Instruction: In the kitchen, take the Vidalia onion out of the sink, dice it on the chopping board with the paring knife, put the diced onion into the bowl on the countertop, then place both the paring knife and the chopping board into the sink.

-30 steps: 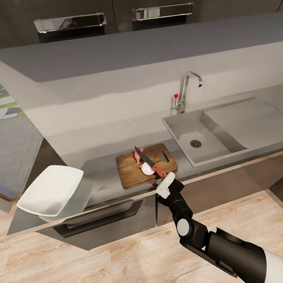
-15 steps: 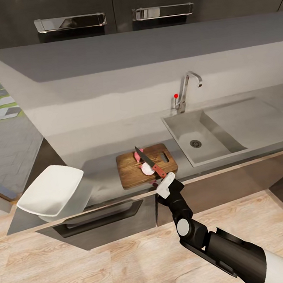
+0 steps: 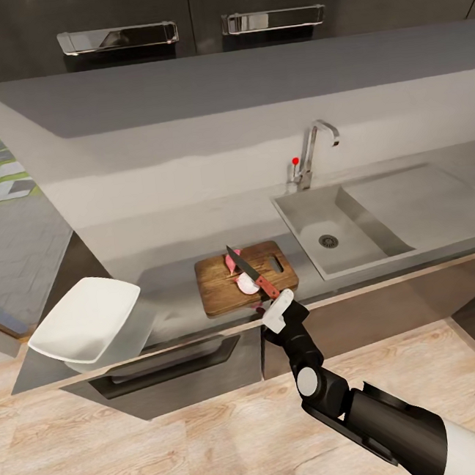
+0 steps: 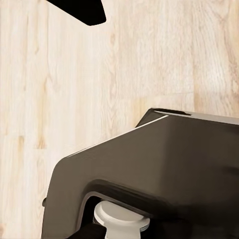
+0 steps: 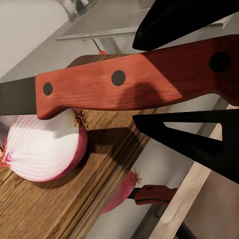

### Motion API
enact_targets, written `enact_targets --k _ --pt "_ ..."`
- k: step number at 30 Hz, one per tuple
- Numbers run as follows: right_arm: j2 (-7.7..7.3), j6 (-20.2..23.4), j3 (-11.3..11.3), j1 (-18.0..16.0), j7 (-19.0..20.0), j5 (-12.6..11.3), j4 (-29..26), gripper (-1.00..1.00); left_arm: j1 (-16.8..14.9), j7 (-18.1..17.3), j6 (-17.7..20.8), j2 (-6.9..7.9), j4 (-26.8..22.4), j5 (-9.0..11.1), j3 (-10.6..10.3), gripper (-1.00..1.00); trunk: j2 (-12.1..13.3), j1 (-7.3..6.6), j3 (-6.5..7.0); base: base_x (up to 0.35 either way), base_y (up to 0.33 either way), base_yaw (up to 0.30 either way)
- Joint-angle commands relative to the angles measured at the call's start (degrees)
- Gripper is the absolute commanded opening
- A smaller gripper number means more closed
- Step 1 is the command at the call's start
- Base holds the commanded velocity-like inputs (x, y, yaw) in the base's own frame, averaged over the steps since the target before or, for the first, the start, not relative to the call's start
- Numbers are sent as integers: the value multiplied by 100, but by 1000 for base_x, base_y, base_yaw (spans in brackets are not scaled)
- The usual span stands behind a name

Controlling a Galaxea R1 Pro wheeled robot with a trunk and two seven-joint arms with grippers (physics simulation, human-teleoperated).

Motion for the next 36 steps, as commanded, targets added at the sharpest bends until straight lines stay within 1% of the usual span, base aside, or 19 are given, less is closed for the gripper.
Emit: enact_targets --k 1,22,36 --pt "-4 47 17 -10 -16 28 -5 -100 4 9 20 1 -14 60 -6 100 -10 3 -9 0 0 0" --pt "-4 48 17 -10 -16 28 -5 -100 -3 10 20 1 22 60 -6 100 -10 3 -9 0 0 0" --pt "-4 55 17 -9 -16 28 -5 -100 -4 9 20 1 38 60 -7 100 -10 3 -52 0 0 0"
